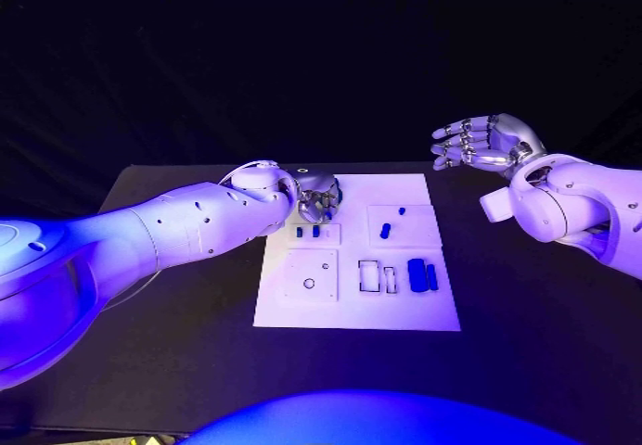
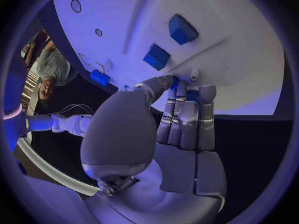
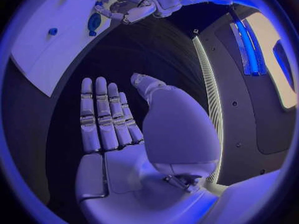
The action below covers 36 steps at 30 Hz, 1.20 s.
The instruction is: Assemble the parts on the task board
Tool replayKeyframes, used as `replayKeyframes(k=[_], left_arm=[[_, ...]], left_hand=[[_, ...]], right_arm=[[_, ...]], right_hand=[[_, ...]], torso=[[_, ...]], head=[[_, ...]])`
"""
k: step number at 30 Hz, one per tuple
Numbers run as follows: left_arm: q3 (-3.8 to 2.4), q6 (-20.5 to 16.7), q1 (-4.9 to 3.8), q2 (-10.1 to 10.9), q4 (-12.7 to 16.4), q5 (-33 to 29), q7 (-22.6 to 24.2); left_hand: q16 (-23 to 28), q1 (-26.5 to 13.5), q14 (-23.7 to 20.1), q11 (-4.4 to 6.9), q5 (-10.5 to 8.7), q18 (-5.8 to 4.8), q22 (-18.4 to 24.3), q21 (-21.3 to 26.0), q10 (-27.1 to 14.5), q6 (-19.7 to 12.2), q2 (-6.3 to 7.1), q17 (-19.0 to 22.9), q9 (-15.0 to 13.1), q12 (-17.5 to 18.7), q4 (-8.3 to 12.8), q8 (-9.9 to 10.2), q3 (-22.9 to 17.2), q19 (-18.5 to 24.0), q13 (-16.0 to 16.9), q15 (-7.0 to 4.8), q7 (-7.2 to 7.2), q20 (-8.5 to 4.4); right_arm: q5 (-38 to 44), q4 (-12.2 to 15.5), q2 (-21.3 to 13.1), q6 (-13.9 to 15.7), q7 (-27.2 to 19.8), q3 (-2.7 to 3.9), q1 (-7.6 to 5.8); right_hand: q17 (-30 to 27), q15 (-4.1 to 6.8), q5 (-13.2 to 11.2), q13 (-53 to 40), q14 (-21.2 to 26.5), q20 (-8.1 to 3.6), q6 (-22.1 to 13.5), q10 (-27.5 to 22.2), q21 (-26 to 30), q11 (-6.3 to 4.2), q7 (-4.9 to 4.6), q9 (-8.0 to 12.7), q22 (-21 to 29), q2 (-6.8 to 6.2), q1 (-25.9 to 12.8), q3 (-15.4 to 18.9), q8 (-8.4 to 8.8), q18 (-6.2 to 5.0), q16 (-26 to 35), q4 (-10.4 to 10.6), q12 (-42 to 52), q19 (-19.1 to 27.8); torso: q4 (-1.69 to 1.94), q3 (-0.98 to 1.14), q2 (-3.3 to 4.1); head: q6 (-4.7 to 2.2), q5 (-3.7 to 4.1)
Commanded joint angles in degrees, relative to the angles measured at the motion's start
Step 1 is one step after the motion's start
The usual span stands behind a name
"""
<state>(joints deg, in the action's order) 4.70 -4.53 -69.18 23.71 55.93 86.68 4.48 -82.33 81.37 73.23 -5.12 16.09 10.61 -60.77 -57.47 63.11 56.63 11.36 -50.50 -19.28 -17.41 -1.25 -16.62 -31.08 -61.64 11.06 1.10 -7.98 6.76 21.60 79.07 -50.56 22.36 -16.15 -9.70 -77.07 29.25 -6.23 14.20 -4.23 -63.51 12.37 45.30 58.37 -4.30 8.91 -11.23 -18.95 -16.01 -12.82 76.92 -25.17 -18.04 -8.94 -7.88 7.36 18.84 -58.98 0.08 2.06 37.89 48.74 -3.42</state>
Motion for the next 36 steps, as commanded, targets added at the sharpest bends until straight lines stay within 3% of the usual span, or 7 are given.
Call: replayKeyframes(k=[1, 18, 27, 36], left_arm=[[-0.28, -0.5, 0.0, 0.6, 0.8, -0.6, 0.3], [-2.92, -0.3, -0.07, 5.6, 5.4, -5.5, 0.5], [-3.21, 0.3, -0.07, 7.2, 5.9, -6.6, 0.4], [-3.22, 1.5, -0.07, 7.5, 5.3, -7.0, 0.4]], left_hand=[[-1.3, 0.4, 1.0, 0.45, -0.77, -1.79, -1.0, -1.4, 1.5, 1.2, -0.98, -1.2, -1.6, 0.9, 0.8, 0.2, -1.6, -0.5, -0.1, -0.28, -0.29, 0.1], [-1.2, 0.2, 1.0, 0.44, -0.77, -1.79, -1.1, -1.4, 1.7, 1.3, -0.91, -1.1, -1.7, 1.3, 0.8, 0.3, -1.5, -0.6, -0.2, -0.29, -0.3, 0.08], [-1.1, 0.1, 0.9, 0.43, -0.76, -1.76, -1.0, -1.3, 1.8, 1.3, -0.89, -0.8, -1.7, 1.4, 0.8, 0.3, -1.5, -0.6, -0.2, -0.27, -0.31, 0.06], [-1.1, 0.1, 0.9, 0.41, -0.76, -1.74, -1.0, -1.3, 1.8, 1.3, -0.87, -0.6, -1.7, 1.5, 0.8, 0.4, -1.5, -0.5, -0.2, -0.26, -0.32, 0.05]], right_arm=[[0.0, 0.0, 0.0, -0.2, -0.2, 0.02, 0.04], [0.0, 0.1, -0.3, -0.1, -0.2, 0.02, 0.07], [0.0, 0.1, -0.4, -0.1, -0.2, 0.02, 0.1], [0.0, 0.1, -0.4, -0.1, -0.2, 0.02, 0.14]], right_hand=[[-0.5, 0.33, 0.3, 0.4, -0.9, -0.16, 0.6, 1.0, -0.1, -0.22, -1.24, 0.3, 0.3, 0.21, -1.1, -2.0, 0.98, -1.55, 0.5, 0.1, -0.9, -1.2], [-0.5, 0.33, 0.3, 0.4, -0.9, -0.16, 0.6, 1.0, -0.1, -0.22, -1.24, 0.3, 0.3, 0.21, -1.1, -2.0, 0.98, -1.55, 0.5, 0.1, -0.9, -1.2], [-0.5, 0.33, 0.3, 0.4, -0.9, -0.16, 0.6, 1.0, -0.1, -0.22, -1.24, 0.3, 0.3, 0.21, -1.1, -2.0, 0.98, -1.55, 0.5, 0.1, -0.9, -1.2], [-0.5, 0.33, 0.3, 0.4, -0.9, -0.16, 0.6, 1.0, -0.1, -0.22, -1.24, 0.3, 0.3, 0.21, -1.1, -2.0, 0.98, -1.55, 0.5, 0.1, -0.9, -1.2]], torso=[[-0.08, 0.04, 0.0], [0.17, -0.03, -0.01], [0.1, -0.11, 0.09], [0.02, -0.03, 0.05]], head=[[-0.13, -0.06], [-0.44, 0.06], [-0.53, -0.12], [-0.31, -0.23]])
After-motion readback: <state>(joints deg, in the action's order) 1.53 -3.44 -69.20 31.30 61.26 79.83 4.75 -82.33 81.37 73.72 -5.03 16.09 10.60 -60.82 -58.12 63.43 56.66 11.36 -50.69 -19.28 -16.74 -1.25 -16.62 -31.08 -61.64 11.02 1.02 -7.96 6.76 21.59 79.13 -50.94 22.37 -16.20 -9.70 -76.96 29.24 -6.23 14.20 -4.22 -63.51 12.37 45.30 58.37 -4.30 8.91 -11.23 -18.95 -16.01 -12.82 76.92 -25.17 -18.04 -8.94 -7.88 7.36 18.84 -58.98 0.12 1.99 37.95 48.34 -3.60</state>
